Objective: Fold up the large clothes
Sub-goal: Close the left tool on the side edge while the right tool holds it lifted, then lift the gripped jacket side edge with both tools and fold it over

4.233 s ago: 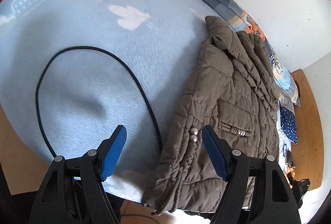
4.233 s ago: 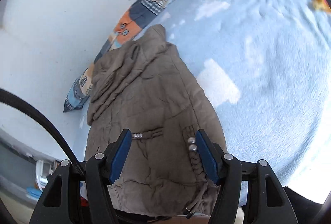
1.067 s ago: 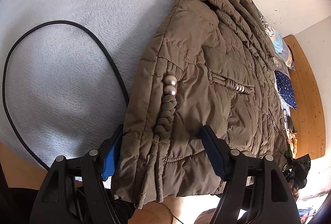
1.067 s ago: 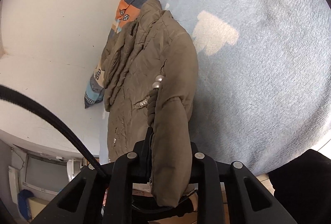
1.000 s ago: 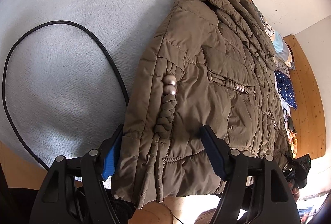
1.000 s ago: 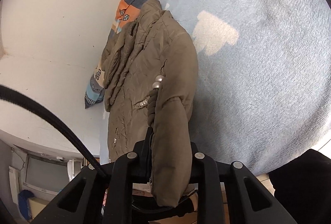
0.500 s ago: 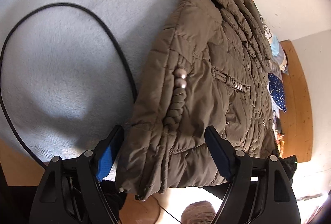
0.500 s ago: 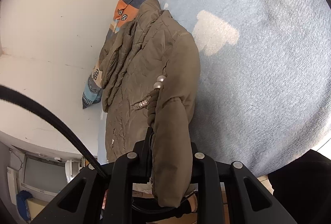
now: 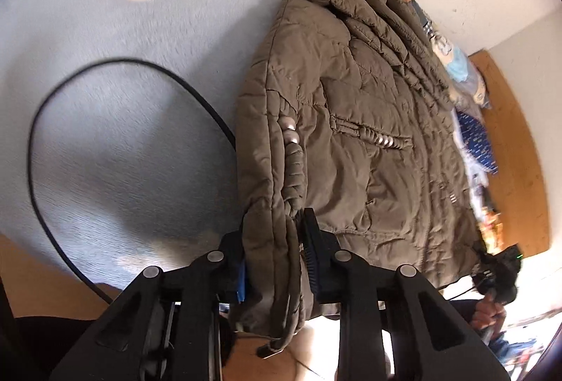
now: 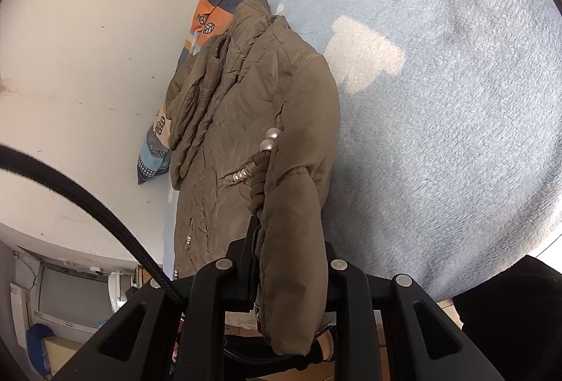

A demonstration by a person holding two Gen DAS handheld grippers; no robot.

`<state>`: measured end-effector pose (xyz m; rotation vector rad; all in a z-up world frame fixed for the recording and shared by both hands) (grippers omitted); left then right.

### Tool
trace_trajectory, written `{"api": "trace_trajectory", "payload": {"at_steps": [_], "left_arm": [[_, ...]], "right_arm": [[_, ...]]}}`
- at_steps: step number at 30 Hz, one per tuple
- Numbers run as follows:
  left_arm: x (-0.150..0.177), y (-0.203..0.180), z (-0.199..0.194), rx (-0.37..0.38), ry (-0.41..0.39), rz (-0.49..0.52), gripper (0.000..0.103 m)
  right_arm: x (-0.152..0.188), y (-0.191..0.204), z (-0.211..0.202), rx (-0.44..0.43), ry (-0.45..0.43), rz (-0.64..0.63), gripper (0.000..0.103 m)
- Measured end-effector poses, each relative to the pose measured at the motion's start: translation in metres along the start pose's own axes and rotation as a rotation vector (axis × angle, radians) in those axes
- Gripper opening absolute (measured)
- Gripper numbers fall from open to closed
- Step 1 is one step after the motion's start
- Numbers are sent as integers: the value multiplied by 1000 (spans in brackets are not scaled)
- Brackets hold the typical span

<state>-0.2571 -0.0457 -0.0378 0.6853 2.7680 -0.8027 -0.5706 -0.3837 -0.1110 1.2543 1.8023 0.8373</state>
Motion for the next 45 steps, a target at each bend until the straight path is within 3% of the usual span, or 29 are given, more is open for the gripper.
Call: {"api": "trace_trajectory", "payload": {"at_steps": [4, 6, 8, 14, 20, 21, 24, 25, 30, 33, 34, 35, 37, 41, 45], "left_arm": [[3, -3, -7, -131, -28, 58, 34], [5, -5, -12, -160, -41, 77, 39], [6, -5, -15, -160, -43, 87, 43], [7, -10, 4, -83, 6, 109, 43], [4, -20, 25, -88, 23, 161, 43], [3, -18, 27, -90, 22, 148, 42], [3, -14, 21, -91, -7, 133, 19], [2, -13, 18, -84, -18, 124, 16], [3, -8, 16, -79, -22, 104, 16], [4, -4, 20, -92, -1, 102, 19], [4, -3, 21, -102, 2, 99, 28], [3, 1, 24, -119, 10, 87, 45], [2, 5, 29, -112, 26, 62, 45], [1, -1, 25, -82, 1, 93, 20], [2, -7, 14, -65, -49, 111, 15]], "right_arm": [[0, 4, 3, 6, 0, -5, 23], [0, 5, 5, 10, 1, -4, 23], [0, 5, 7, 13, 1, -4, 24], [-1, 5, 11, 18, 5, -1, 25], [-2, 6, 16, 24, 14, -10, 25], [-2, 6, 17, 26, 14, -9, 25], [-2, 5, 17, 29, 14, -13, 25], [-2, 5, 18, 32, 13, -19, 25], [-1, 16, 17, 77, -3, -100, 22], [-1, 11, 19, 84, 4, -79, 22], [-2, 9, 20, 82, 5, -67, 22], [-3, 8, 20, 79, 6, -61, 22], [-3, 7, 19, 77, 7, -62, 22], [-4, 7, 19, 77, 8, -66, 22], [-2, 16, 17, 79, -5, -114, 19]]}}
Point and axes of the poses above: each gripper's, at about its wrist camera, not at the fingertips, and z roughly the way its jaws point, y to its left, x to its underside, the point moved 7 cm from there along z, roughly the way its jaws point, and after that the axes turned 5 degrees about y, right-handed, at the moved point
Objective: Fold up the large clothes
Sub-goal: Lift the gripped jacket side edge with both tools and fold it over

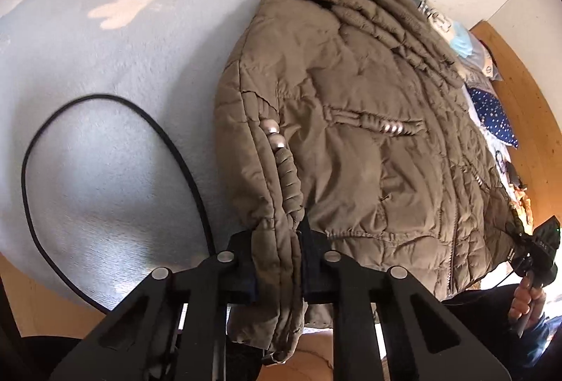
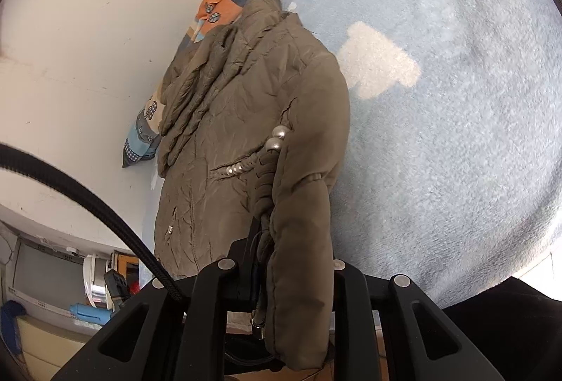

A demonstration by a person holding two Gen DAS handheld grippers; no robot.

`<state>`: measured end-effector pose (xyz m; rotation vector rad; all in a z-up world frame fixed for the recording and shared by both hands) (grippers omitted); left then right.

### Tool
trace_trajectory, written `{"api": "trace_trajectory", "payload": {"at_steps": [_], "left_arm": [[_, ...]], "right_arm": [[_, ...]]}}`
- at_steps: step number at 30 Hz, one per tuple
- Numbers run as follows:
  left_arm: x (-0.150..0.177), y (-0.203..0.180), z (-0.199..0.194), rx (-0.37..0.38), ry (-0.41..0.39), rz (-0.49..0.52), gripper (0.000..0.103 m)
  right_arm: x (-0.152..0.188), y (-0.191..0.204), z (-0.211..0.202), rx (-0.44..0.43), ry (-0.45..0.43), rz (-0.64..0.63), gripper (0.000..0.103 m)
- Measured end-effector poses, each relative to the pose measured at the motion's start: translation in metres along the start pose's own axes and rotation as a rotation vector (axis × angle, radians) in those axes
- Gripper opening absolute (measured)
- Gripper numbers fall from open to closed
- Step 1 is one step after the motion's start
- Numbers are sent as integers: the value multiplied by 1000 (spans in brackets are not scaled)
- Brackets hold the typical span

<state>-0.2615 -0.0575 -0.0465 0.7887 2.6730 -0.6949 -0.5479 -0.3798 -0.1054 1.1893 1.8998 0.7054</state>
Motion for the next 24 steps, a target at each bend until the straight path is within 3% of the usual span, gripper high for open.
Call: {"api": "trace_trajectory", "payload": {"at_steps": [8, 16, 24], "left_arm": [[-13, -11, -36, 74, -154, 12, 14], [-15, -15, -40, 61, -178, 34, 14], [-18, -27, -61, 59, -274, 97, 14]], "right_arm": [[-1, 15, -17, -53, -63, -73, 17], [0, 16, -20, -66, -74, -79, 17], [-1, 25, -33, -124, -115, -137, 17]]}}
Point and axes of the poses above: each gripper's, at about its wrist camera, not at the fingertips, and z roughly the way its jaws point, y to its left, x to its underside, the point moved 7 cm from there along z, roughly the way its jaws point, and after that the axes turned 5 degrees about y, right-handed, at the moved point
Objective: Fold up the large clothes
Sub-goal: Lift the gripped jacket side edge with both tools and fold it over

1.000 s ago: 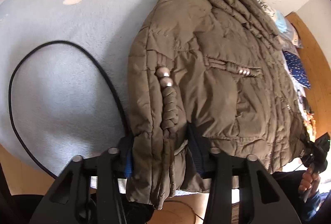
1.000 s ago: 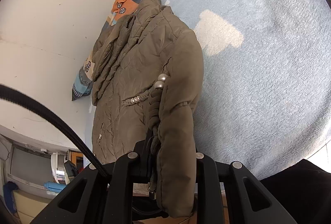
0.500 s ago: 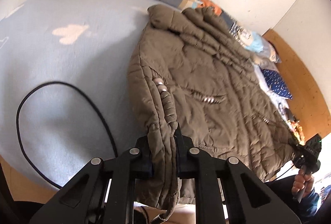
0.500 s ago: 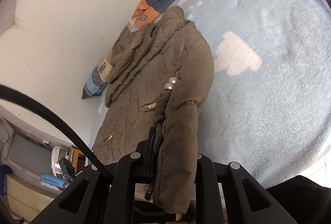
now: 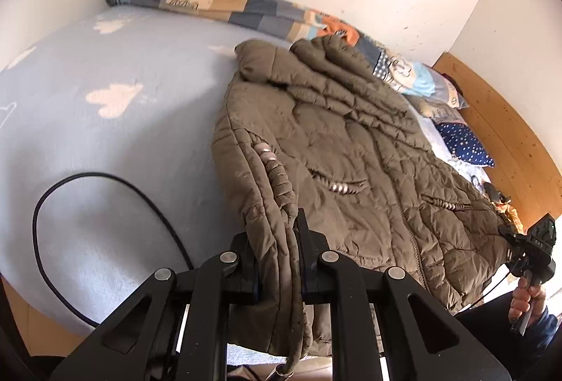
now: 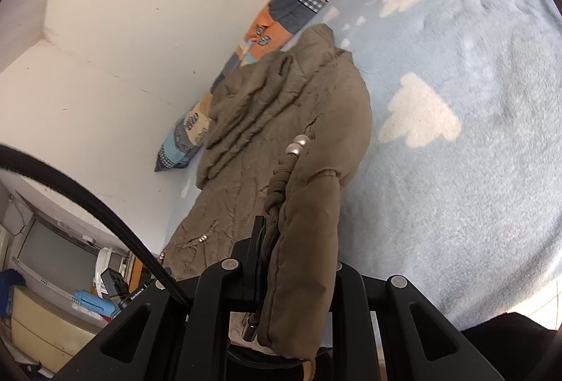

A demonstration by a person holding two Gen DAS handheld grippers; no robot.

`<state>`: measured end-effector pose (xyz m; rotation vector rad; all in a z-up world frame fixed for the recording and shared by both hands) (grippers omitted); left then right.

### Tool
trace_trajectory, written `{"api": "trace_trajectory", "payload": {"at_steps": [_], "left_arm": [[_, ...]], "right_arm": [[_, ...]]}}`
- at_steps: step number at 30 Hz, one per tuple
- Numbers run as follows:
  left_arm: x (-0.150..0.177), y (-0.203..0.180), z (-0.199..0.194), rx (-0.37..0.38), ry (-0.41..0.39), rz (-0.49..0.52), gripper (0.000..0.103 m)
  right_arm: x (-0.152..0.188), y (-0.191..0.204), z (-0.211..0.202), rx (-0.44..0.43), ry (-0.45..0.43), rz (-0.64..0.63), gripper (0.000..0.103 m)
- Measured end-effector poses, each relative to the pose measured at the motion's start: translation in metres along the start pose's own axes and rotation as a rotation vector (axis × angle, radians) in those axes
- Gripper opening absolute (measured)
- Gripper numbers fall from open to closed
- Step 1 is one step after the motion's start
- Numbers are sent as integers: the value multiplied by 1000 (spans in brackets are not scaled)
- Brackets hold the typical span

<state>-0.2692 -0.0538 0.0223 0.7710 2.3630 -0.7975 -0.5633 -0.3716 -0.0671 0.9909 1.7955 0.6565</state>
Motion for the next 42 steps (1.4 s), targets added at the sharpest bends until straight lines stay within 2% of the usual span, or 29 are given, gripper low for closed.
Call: {"api": "trace_trajectory", "payload": {"at_steps": [8, 14, 19, 30, 42], "left_arm": [[-19, -14, -11, -13, -24, 48, 14], [-55, -33, -26, -36, -64, 91, 14], [-87, -41, -32, -16, -110, 94, 15], [-166, -45, -31, 16, -185, 24, 15], [-243, -43, 4, -7, -194, 4, 15]], "right_arm": [[-11, 26, -14, -62, -64, -69, 17], [-32, 60, -13, -101, -92, -133, 17], [-57, 87, -13, -127, -117, -175, 17], [-129, 131, -10, -159, -201, -203, 17], [-221, 142, 25, -184, -269, -161, 17]]}}
Point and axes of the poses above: each gripper's, at about its wrist camera, not at the fingertips, and z roughly the way its jaws point, y to its left, x to its underside, the point moved 7 cm from there along z, roughly the way its jaws point, and after that the axes turned 5 degrees about y, right-handed, at the moved point
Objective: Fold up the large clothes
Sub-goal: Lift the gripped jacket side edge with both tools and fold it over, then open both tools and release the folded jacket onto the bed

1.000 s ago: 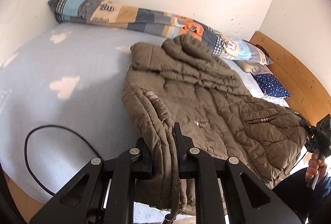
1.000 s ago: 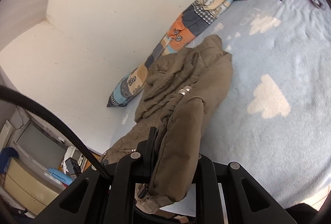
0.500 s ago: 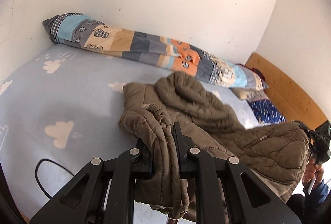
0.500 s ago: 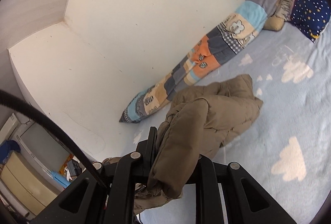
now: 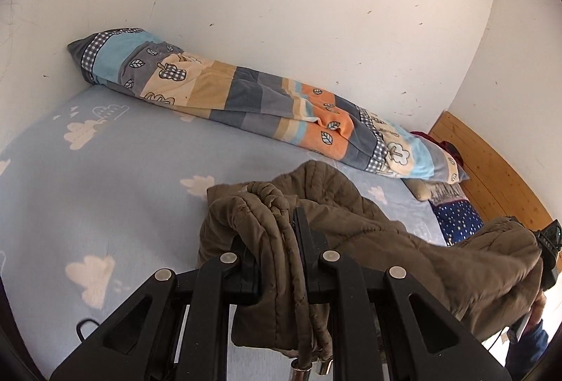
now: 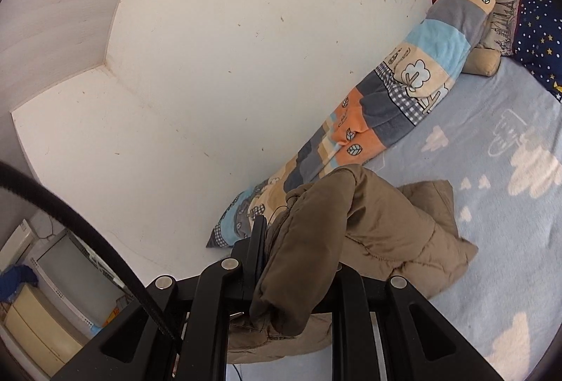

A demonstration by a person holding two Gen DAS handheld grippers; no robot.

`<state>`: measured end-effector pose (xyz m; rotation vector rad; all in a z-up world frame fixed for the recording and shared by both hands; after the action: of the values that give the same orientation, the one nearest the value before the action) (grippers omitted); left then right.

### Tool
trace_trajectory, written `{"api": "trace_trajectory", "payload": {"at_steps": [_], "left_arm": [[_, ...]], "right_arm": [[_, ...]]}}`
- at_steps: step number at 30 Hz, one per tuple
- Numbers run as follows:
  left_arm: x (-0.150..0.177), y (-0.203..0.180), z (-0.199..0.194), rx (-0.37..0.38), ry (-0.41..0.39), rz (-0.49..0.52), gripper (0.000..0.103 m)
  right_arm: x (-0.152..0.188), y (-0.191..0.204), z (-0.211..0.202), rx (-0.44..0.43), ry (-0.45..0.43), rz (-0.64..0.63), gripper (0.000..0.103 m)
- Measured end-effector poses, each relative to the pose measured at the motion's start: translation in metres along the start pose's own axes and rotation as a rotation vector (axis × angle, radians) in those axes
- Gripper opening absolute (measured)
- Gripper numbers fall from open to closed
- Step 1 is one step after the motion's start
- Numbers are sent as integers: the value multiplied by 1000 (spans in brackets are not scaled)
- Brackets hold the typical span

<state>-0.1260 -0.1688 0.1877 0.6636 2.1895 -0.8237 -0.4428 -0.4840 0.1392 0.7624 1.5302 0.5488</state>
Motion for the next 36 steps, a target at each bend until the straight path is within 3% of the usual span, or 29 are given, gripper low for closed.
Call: {"api": "trace_trajectory", "payload": {"at_steps": [7, 15, 26, 36], "left_arm": [[-39, 10, 46, -7, 53, -25, 15], [-71, 38, 108, 20, 203, -128, 15], [-76, 59, 205, -47, 314, -155, 15], [-69, 89, 262, 26, 417, -316, 20]], "right_arm": [[-37, -19, 41, 43, 1, 12, 17], [-70, -46, 92, 117, 39, -1, 17], [-88, -111, 163, 228, 104, 18, 17], [-89, -178, 226, 320, 174, 134, 18]]}}
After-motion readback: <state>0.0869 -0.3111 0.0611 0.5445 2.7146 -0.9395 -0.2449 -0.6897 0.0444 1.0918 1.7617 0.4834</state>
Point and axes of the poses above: each gripper's, at about its wrist camera, not at the fingertips, and z roughly the way its jaws point, y to its left, x to its underside, the point moved 7 cm from there along z, roughly the way its jaws point, and after that the axes turned 5 degrees about y, right-handed, at the moved point
